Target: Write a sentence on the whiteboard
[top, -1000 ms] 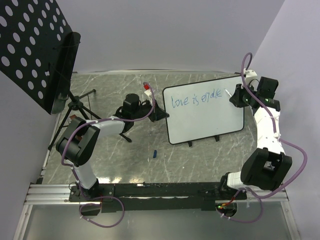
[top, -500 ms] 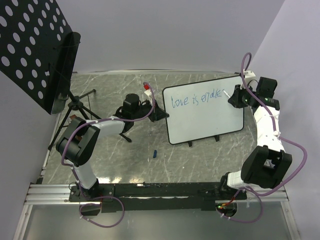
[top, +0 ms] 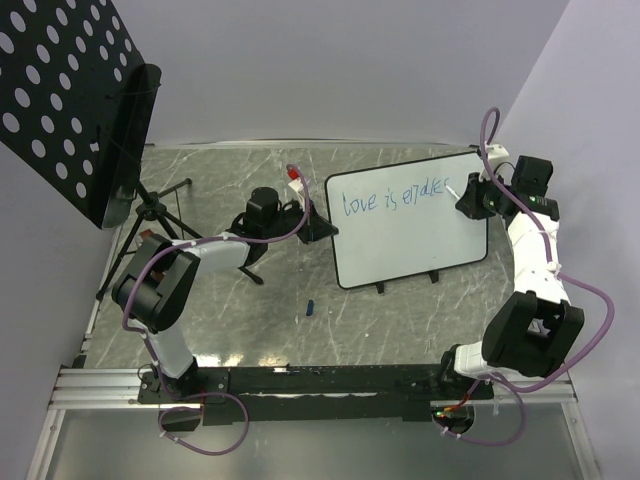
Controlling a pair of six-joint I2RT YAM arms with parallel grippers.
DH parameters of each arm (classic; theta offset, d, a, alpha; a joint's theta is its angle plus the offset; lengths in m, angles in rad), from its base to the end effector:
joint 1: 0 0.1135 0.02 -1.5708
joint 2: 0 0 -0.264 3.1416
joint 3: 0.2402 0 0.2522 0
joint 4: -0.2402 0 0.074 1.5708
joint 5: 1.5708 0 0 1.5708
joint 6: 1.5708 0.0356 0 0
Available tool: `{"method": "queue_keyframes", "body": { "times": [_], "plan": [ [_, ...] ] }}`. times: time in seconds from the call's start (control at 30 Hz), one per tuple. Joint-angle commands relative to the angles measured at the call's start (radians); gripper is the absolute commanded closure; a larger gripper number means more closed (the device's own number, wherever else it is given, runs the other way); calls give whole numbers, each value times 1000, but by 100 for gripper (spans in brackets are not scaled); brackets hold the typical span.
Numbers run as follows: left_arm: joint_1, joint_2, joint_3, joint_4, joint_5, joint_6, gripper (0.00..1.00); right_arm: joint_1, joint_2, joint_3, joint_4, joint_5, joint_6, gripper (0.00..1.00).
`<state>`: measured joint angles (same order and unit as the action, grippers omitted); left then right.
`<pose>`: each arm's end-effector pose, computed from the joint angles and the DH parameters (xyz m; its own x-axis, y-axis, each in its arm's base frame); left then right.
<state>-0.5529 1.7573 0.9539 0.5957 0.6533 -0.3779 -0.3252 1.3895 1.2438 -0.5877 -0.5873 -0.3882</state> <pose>0.3140 -0.2192 0.2172 -0.5037 -0.0334 -0.8632 0.7933 0.3777 -0.4775 0.2910 -0.0773 0.3276 -0.5401 -0.1504 -0.8280 -0.3550 0.9328 0.0621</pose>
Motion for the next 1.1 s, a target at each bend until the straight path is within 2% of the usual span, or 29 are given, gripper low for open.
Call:
{"method": "queue_keyframes", "body": {
  "times": [0.0, 0.23, 0.67, 1.07],
  "plan": [
    [-12, -2, -4, -43, -14, 163, 99, -8, -23, -1, 17, 35, -6, 100],
    [-12, 1, -1, -42, -12, 163, 99, -12, -26, -15, 9, 50, -18, 100],
    [-13, 2, 0, -45, -12, 163, 99, -3, -21, -20, -46, -25, -46, 100],
    [-13, 1, -1, -42, -14, 163, 99, -41, -103, 17, 41, -57, 48, 100]
  ]
}}
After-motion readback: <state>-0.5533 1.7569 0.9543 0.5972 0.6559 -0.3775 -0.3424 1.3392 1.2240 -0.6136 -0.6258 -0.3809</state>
